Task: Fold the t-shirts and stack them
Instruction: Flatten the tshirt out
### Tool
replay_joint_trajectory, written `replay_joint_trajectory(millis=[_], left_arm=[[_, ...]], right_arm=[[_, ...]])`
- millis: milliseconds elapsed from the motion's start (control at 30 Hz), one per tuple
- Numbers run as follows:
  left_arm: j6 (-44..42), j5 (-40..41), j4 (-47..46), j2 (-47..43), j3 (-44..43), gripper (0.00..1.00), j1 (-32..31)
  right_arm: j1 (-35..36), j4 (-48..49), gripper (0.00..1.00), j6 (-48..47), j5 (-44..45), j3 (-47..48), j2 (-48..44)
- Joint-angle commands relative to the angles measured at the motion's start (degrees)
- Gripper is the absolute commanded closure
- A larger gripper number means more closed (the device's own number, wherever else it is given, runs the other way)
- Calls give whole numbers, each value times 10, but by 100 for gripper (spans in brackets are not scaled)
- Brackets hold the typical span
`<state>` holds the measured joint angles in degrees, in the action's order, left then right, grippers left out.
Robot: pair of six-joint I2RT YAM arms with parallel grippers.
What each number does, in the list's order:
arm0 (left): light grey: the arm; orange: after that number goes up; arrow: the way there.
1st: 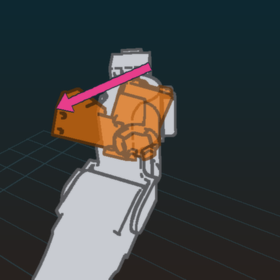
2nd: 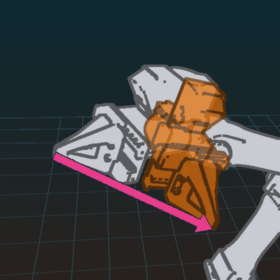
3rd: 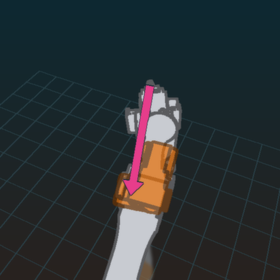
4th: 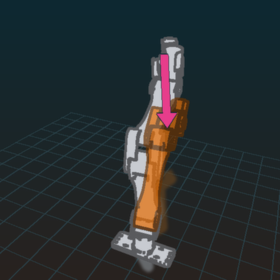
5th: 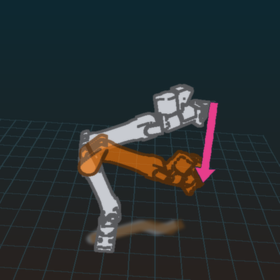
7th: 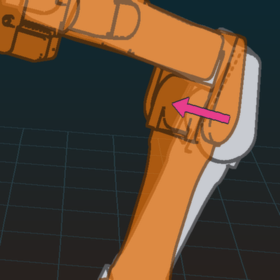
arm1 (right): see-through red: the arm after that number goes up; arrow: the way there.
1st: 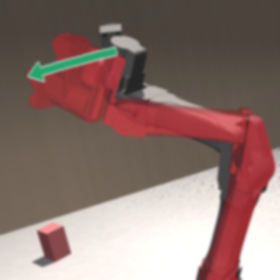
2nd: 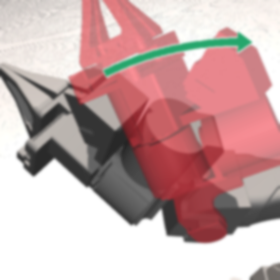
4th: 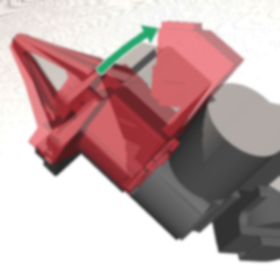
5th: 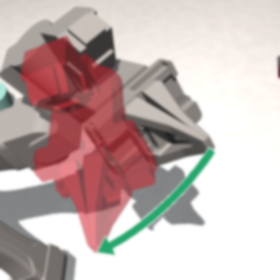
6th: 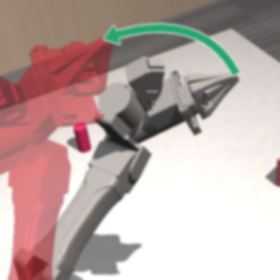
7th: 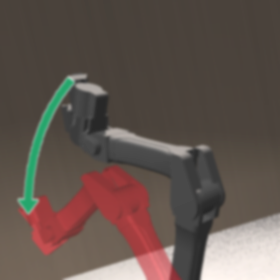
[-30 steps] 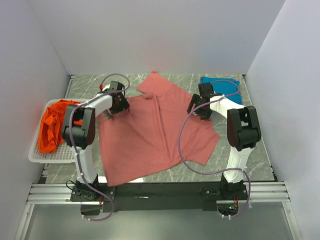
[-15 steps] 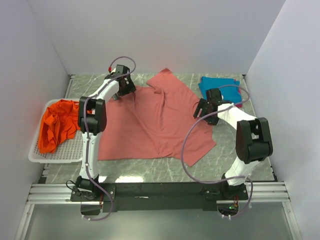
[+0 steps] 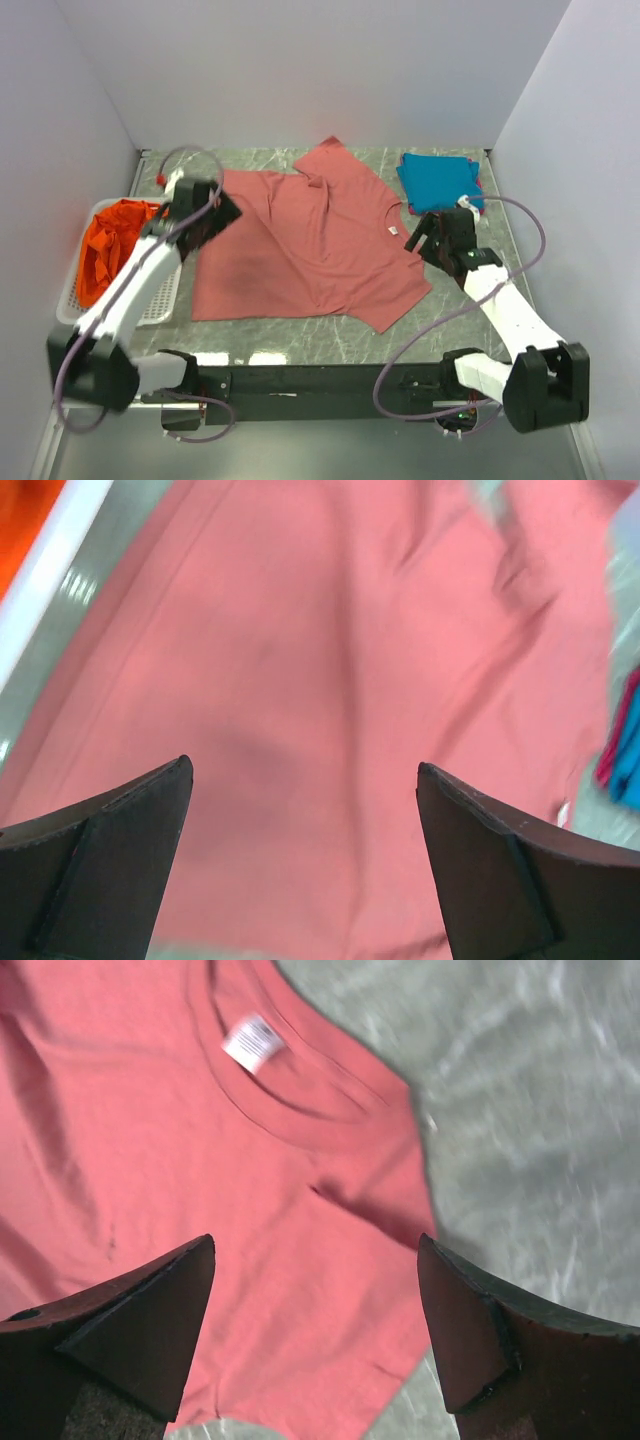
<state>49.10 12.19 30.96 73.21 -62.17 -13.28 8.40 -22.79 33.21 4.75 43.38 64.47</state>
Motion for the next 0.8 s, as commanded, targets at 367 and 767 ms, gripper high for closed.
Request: replay_joint_trajectory(millis=[367, 767], left_arm=[[152, -37, 129, -189, 282, 1, -39], [310, 122, 265, -115, 235, 0, -52]], right_arm=[[-9, 11, 12, 36, 10, -94, -128], [-17, 31, 12, 30, 0, -89, -66]])
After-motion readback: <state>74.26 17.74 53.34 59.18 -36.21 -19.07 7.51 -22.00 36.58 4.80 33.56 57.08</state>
